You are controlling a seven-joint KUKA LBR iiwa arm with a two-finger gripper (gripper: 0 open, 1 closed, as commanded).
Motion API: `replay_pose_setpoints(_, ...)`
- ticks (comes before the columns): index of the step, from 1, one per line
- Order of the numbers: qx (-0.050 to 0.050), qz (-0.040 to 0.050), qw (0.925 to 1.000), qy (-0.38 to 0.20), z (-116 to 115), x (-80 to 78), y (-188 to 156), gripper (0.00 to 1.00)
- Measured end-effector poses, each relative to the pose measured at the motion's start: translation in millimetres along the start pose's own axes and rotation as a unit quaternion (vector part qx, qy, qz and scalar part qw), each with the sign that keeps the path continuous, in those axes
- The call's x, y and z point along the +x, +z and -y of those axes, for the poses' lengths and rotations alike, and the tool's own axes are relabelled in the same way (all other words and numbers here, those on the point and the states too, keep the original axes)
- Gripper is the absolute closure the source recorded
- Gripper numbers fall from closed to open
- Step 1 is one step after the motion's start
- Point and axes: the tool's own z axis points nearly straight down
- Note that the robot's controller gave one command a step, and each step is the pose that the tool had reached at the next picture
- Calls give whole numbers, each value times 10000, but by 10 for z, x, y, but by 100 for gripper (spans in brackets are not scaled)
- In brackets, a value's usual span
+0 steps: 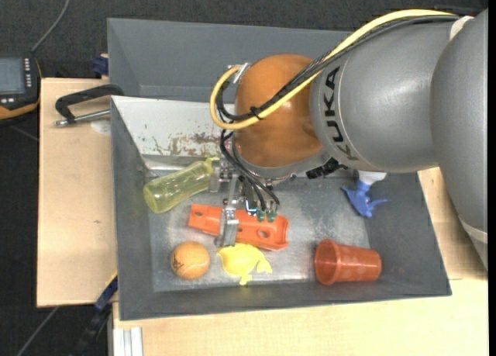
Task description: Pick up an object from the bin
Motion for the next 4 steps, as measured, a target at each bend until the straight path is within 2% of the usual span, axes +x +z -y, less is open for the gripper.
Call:
replay_pose_setpoints(1, -11, -3, 9999, 152, 394, -50, 395, 0)
replay_pose_setpoints(2, 3, -10, 9965, 833, 605, -55, 815, 0)
replay_pose_setpoints(3, -23, 21, 9911, 1331, 788, -164, 833, 100)
replay_pose_setpoints(4, -24, 21, 9911, 1332, 788, -164, 833, 100)
